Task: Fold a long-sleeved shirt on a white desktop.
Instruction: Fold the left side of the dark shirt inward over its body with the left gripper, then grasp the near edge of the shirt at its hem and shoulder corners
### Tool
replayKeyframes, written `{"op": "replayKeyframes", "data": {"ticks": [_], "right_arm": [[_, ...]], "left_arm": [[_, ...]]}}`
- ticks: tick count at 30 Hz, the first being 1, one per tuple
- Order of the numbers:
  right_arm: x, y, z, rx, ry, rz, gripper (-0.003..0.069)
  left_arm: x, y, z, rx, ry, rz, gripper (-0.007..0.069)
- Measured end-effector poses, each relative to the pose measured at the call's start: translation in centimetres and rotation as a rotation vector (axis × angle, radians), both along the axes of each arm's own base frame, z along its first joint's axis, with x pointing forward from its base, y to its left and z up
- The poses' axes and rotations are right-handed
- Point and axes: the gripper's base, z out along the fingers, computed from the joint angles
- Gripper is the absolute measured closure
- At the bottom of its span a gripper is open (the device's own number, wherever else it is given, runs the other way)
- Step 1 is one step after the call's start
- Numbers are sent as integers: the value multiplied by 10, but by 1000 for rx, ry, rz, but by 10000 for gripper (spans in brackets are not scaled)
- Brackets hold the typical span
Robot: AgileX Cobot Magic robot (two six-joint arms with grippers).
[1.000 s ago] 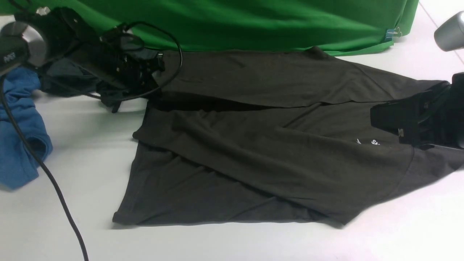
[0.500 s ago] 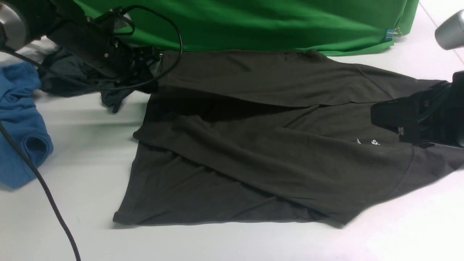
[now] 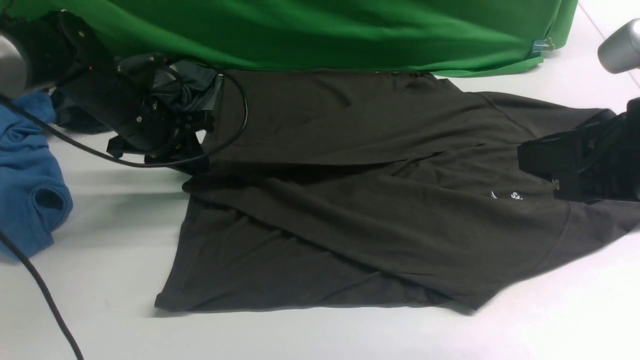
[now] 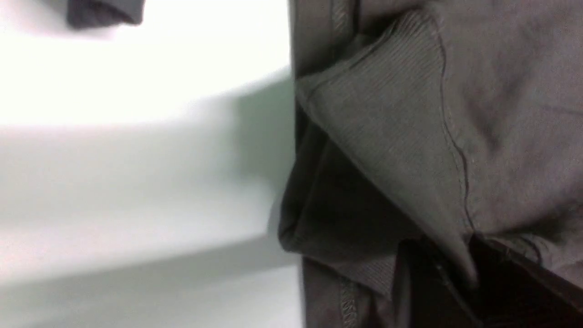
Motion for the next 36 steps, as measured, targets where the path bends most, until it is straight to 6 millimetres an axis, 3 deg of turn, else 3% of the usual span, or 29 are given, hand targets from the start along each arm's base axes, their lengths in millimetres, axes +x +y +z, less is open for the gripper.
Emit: {"op": "replayKeyframes", "data": {"ticks": [2,5,6,8,11,16,21,25,28,33,34,36], "right_arm": [[1,1,-2,-3,8,0,418],[6,3,-10,-23,53,6,418],[7,3,-11,-27,60,7,418],[11,4,-19,-59,101,16,418],[14,4,-24,-86,120,21,417],[16,4,-27,-98,130,17,410],[20,6,-31,-97,147,9,334],[23,6,-34,-123,145,23,260],[26,4,-39,-236,115,89,230],[31,-2,-56,-483,129,226,222],[33,-3,-68,-539,148,270,222],[34,-3,-79,-575,160,307,221]], "left_arm": [[-1,0,2,6,0,-5,408],[-10,2,15,34,23,-37,247],[-11,2,15,37,28,-36,237],[-27,4,23,67,110,-48,132],[-51,7,24,101,192,-29,45],[-109,4,-1,87,307,26,-6],[-148,-1,-22,45,297,79,1],[-149,1,-36,68,220,97,19],[-144,-1,-38,48,163,70,67],[-140,-4,-38,19,112,20,222],[-140,-4,-38,21,107,10,335],[-141,-4,-38,21,108,6,422]]}}
